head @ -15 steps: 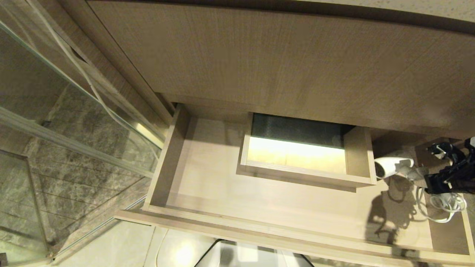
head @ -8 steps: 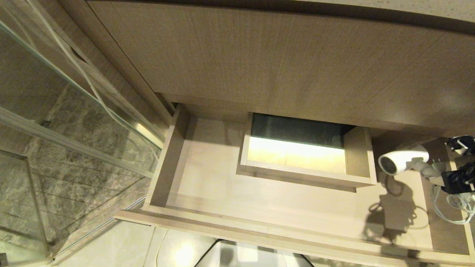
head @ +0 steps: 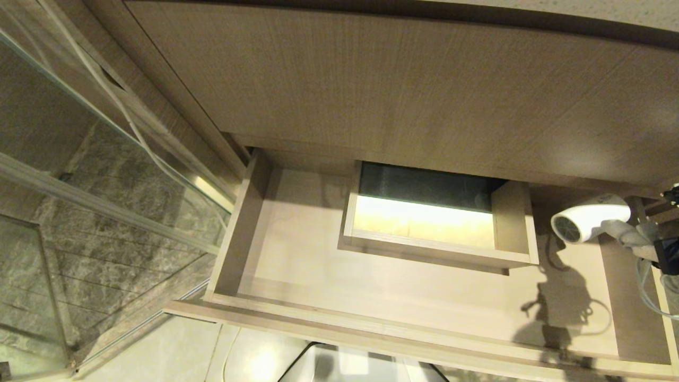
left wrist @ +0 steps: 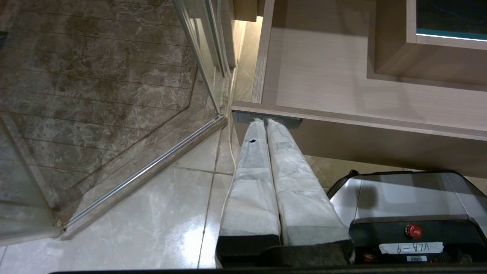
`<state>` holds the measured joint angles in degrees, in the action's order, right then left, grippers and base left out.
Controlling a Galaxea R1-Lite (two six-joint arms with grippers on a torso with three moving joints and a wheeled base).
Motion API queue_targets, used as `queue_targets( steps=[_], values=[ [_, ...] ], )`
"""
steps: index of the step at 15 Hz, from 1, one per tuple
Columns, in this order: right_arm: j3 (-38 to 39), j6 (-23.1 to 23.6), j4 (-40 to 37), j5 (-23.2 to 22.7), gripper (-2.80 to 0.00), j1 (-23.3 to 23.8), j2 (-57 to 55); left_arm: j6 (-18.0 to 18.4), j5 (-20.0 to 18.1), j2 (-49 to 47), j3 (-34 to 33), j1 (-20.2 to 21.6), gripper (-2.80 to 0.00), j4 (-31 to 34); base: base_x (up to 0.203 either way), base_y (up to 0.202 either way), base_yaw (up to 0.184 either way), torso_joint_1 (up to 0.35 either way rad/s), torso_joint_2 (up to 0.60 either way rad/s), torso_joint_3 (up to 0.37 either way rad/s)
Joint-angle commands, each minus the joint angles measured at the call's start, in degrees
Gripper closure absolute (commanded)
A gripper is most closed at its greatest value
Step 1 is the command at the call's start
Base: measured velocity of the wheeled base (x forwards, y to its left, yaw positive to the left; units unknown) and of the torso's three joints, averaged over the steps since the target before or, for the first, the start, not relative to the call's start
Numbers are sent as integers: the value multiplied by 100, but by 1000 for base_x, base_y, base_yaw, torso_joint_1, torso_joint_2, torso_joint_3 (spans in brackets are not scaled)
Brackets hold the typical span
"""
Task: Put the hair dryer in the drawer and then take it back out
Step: Take the hairdryer out
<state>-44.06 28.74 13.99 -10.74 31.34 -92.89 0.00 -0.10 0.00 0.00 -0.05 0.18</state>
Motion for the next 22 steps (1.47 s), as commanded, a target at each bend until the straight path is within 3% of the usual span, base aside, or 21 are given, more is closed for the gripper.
queue_targets(
  steps=[1, 22],
  values=[
    [150, 212, -48, 0, 0, -9, 468, 0, 1, 0, -9, -4, 0, -1, 0, 0, 0, 0, 0, 0],
    [1268, 439, -501, -7, 0, -76, 2293, 0, 1, 0, -9, -4, 0, -1, 0, 0, 0, 0, 0, 0]
  ],
)
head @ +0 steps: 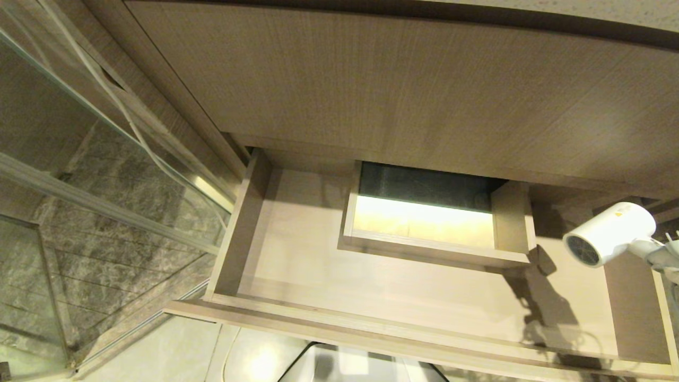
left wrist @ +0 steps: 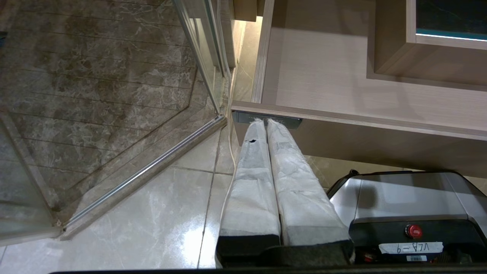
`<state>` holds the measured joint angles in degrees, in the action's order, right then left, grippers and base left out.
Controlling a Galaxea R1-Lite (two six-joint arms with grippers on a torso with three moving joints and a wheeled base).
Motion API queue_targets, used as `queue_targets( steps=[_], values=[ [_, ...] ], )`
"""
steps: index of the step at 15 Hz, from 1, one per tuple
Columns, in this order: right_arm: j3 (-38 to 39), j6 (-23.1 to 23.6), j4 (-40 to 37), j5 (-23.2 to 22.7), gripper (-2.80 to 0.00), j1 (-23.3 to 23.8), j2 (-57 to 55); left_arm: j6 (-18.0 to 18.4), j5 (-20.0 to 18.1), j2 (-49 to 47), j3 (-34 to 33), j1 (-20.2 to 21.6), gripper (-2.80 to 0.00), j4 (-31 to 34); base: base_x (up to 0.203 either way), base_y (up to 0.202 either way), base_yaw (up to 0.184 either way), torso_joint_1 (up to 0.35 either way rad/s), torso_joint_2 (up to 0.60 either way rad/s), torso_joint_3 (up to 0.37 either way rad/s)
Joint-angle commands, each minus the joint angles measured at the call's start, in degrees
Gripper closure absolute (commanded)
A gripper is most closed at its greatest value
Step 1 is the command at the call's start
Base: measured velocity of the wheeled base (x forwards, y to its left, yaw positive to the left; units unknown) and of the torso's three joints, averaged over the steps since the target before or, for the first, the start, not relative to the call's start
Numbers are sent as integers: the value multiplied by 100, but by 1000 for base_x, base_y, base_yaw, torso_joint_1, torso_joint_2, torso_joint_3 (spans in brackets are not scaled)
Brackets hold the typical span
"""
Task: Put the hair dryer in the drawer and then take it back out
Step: Take the hairdryer out
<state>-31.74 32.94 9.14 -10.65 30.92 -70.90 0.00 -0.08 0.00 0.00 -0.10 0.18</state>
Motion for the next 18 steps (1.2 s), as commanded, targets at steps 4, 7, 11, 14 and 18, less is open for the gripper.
queue_targets(
  steps=[4, 7, 11, 14, 18],
  values=[
    [12, 20, -70, -7, 0, -52, 112, 0, 0, 0, -3, 1, 0, -1, 0, 0, 0, 0, 0, 0],
    [29, 23, -79, -5, 0, -53, 146, 0, 0, 0, -9, 1, 0, -1, 0, 0, 0, 0, 0, 0],
    [150, 28, -96, -7, 0, -60, 287, 0, 0, 0, -1, 1, 0, -1, 0, 0, 0, 0, 0, 0],
    [194, 28, -146, -4, 0, -60, 331, 0, 0, 0, -9, 1, 0, -1, 0, 0, 0, 0, 0, 0],
    [203, 28, -219, 2, 0, -60, 323, 0, 0, 0, -9, 1, 0, -1, 0, 0, 0, 0, 0, 0]
  ],
)
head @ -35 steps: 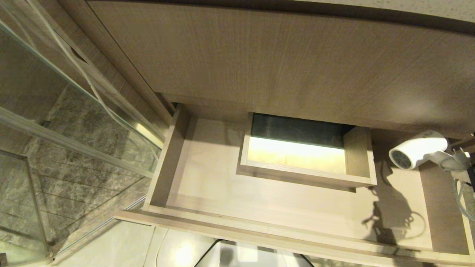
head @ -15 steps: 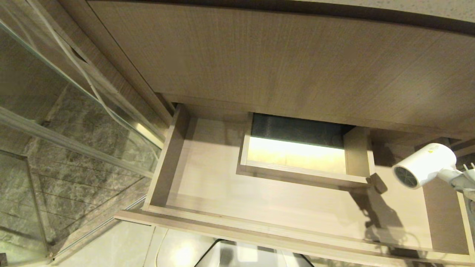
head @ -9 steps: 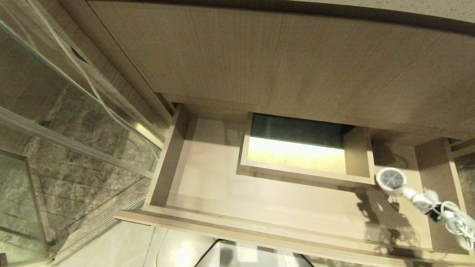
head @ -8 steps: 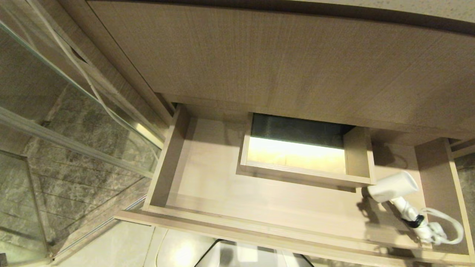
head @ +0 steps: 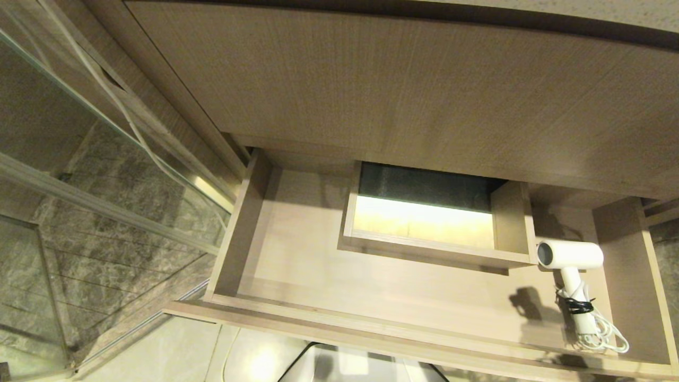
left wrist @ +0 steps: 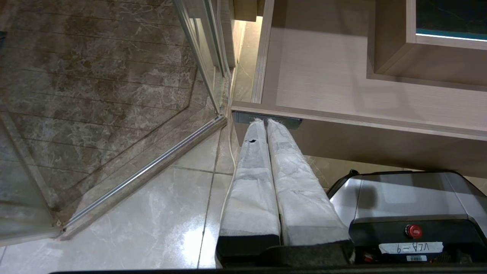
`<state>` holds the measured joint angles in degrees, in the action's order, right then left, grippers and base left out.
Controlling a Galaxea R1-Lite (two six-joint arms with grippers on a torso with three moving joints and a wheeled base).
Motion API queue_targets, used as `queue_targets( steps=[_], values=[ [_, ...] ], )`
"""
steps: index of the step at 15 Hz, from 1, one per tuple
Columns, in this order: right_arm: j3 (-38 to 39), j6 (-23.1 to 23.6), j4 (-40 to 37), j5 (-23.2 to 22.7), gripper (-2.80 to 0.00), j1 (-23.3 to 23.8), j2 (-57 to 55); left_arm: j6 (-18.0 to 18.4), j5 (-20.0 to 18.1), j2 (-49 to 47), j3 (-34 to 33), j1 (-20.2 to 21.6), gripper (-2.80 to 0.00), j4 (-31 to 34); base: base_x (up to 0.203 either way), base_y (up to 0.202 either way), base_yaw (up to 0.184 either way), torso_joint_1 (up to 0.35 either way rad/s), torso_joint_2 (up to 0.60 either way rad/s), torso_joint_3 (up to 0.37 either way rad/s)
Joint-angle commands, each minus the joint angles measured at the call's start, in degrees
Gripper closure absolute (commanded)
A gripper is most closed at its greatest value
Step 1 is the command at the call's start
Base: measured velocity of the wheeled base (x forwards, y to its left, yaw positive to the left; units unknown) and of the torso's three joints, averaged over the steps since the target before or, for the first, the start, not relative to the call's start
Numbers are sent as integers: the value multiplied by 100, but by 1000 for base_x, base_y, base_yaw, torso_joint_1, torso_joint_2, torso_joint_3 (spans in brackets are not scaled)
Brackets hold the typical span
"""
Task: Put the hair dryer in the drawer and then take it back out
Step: Take the hairdryer out
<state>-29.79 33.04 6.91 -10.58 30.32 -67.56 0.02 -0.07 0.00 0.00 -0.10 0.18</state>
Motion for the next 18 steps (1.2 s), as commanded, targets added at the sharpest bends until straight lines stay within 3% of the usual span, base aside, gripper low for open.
queue_targets(
  steps=[1, 6, 7, 9, 12, 13, 18],
  values=[
    [37, 31, 12, -3, 0, 0, -12, -2, -1, 0, -9, 1, 0, -1, 0, 0, 0, 0, 0, 0],
    [131, 140, -7, 31, 0, 10, -82, -2, -1, 0, -9, 1, 0, -1, 0, 0, 0, 0, 0, 0],
    [133, 124, -19, 154, 0, 38, -179, -2, -1, 0, -5, 1, 0, -1, 0, 0, 0, 0, 0, 0],
    [126, 117, -31, 816, 0, 101, -612, -2, -1, 0, -9, 1, 0, -1, 0, 0, 0, 0, 0, 0],
    [-143, 27, -48, 1187, 0, 126, -1455, -2, -1, 0, -9, 1, 0, -1, 0, 0, 0, 0, 0, 0],
    [-294, 16, -54, 1210, -280, 137, -1732, -2, -1, 0, -5, 1, 0, -1, 0, 0, 0, 0, 0, 0],
    [-1069, 29, -117, 1160, -280, 304, -2989, -2, -1, 0, -9, 1, 0, -1, 0, 0, 0, 0, 0, 0]
  ],
)
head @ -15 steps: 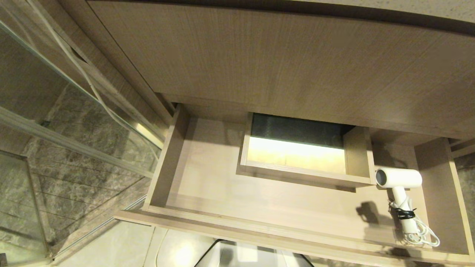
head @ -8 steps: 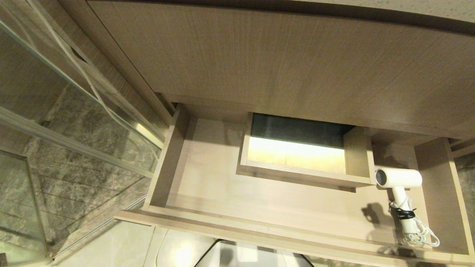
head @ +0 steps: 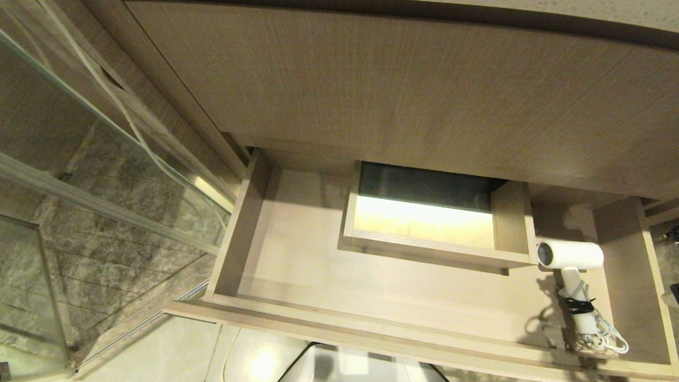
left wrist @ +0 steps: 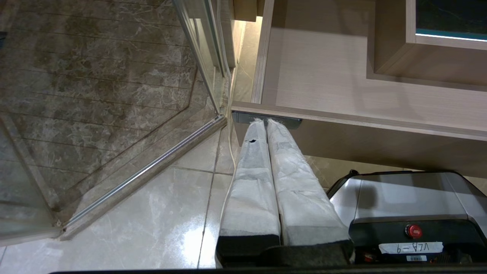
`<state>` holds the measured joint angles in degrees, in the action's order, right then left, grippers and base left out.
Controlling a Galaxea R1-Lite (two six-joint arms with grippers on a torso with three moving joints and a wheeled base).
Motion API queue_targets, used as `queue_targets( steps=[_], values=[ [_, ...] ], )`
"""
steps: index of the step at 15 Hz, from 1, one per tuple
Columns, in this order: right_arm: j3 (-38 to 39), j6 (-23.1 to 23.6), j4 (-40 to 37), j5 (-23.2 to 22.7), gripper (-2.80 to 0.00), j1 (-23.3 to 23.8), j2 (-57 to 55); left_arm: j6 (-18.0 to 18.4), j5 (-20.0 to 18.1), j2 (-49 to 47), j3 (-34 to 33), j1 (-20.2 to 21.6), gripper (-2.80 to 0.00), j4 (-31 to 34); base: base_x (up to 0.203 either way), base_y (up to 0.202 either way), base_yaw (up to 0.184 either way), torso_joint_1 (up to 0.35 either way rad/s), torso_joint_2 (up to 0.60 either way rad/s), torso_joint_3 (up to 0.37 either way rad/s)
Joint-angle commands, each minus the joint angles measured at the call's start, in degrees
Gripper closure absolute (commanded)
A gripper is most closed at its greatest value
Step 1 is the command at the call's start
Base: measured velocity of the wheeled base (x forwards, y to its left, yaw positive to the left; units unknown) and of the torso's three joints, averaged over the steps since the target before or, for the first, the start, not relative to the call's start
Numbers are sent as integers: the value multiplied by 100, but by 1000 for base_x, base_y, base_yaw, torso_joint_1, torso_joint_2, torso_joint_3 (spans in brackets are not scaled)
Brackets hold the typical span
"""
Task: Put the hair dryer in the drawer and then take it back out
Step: Take the hairdryer out
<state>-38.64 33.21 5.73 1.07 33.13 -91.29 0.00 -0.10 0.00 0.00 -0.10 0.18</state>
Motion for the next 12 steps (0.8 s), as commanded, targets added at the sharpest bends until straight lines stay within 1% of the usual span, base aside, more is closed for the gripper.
queue_targets(
  steps=[1, 2, 4, 7, 9, 12],
  values=[
    [-287, 2, 18, -41, -280, 20, -840, 0, 1, 0, -9, 1, 0, -1, 0, 0, 0, 0, 0, 0],
    [-393, -3, 23, -169, -280, 19, -1051, 0, 1, 0, -9, 1, 0, -1, 0, 0, 0, 0, 0, 0],
    [-518, 5, -3, -583, -280, -1, -1534, 0, 1, 0, -9, 1, 0, -1, 0, 0, 0, 0, 0, 0],
    [-813, 23, 65, -1206, -280, -150, -2291, 0, 1, 0, -9, 1, 0, -1, 0, 0, 0, 0, 0, 0],
    [-1075, 34, 128, -1379, -280, -178, -2735, 0, 1, 0, -9, 1, 0, -1, 0, 0, 0, 0, 0, 0],
    [-1361, 48, 511, -1430, -280, -191, -3263, 0, 1, 0, -9, 1, 0, -1, 0, 0, 0, 0, 0, 0]
  ],
)
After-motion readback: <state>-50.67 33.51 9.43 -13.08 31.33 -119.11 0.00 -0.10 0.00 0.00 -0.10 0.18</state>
